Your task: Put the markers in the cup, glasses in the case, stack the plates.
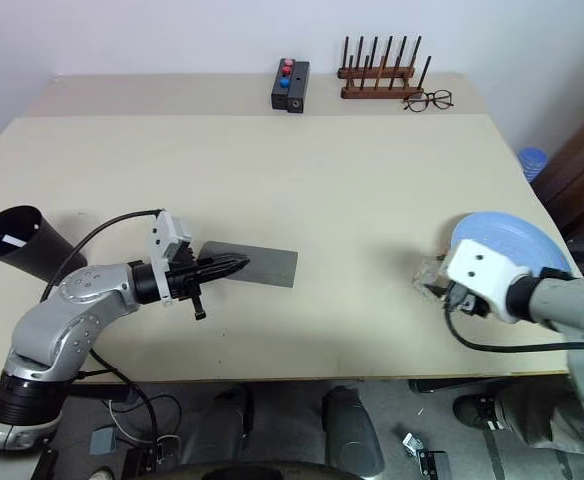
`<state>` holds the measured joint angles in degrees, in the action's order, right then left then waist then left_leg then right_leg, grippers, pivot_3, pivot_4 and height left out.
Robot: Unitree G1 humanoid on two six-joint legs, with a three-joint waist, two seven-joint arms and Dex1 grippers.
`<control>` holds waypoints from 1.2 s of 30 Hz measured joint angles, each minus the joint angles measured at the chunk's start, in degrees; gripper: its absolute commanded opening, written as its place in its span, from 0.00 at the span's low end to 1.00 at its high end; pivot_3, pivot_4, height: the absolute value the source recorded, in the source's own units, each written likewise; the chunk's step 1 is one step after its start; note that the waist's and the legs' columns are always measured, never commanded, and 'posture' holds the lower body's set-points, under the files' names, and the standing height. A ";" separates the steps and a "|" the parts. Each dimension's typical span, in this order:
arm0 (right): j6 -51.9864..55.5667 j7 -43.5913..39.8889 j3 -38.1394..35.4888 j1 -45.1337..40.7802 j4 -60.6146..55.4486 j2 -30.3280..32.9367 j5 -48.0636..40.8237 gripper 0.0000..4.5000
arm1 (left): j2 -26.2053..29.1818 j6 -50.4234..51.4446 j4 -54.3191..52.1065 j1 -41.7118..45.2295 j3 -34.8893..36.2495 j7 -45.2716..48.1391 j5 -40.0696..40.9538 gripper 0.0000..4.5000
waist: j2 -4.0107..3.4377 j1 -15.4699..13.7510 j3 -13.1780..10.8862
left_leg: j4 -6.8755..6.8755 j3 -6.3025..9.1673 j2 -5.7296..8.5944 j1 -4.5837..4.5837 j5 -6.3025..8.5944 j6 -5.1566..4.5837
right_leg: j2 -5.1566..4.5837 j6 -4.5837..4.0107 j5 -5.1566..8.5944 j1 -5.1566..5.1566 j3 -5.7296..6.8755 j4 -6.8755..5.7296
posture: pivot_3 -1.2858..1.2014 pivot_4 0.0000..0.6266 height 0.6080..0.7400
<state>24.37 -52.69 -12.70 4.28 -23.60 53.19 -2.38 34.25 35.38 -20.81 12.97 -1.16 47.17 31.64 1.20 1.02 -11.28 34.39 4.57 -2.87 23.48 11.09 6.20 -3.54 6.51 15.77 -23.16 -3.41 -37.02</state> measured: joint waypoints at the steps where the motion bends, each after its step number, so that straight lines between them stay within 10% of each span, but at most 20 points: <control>1: -0.04 0.65 1.18 -0.13 0.55 -0.20 0.31 0.54 | -0.01 0.00 -0.02 -0.01 0.02 -0.10 0.01 0.00 | 0.00 -0.05 0.00 | 0.00 0.00 0.00 0.01 0.00 0.00 | 0.00 0.00 0.00 0.00 0.00 0.00 | 0.52 0.24 1.00; 9: -2.06 2.92 5.89 -1.73 6.08 -0.31 2.69 0.54 | -0.08 0.00 -0.27 -0.80 0.41 -1.28 0.04 0.00 | -0.01 0.11 0.00 | 0.00 0.00 0.00 -0.01 0.00 0.00 | 0.01 -0.01 0.00 0.00 0.00 -0.02 | 0.52 0.24 1.00; 15: 0.88 4.44 7.30 -4.08 8.23 -0.40 2.82 0.01 | -0.48 0.16 -1.44 -1.36 0.90 -2.35 0.51 0.00 | 0.00 -0.01 0.01 | 0.02 0.00 0.00 -0.01 0.00 0.00 | 0.00 -0.02 -0.01 0.02 0.00 -0.02 | 0.52 0.24 1.00; 36: 2.21 3.33 -4.82 -7.39 10.62 7.07 -0.07 0.01 | -0.47 0.33 0.09 0.38 1.59 -2.04 1.48 0.00 | 0.01 -0.23 0.01 | 0.02 0.00 0.01 0.03 0.01 -0.01 | -0.01 -0.01 -0.01 0.02 0.00 0.04 | 0.52 0.24 1.00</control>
<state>26.59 -49.36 -17.51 -3.11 -12.99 60.27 -2.44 33.78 35.71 -20.72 13.35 0.43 45.13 33.11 1.22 0.79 -11.27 34.41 4.57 -2.86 23.52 11.09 6.19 -3.54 6.49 15.76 -23.14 -3.41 -36.99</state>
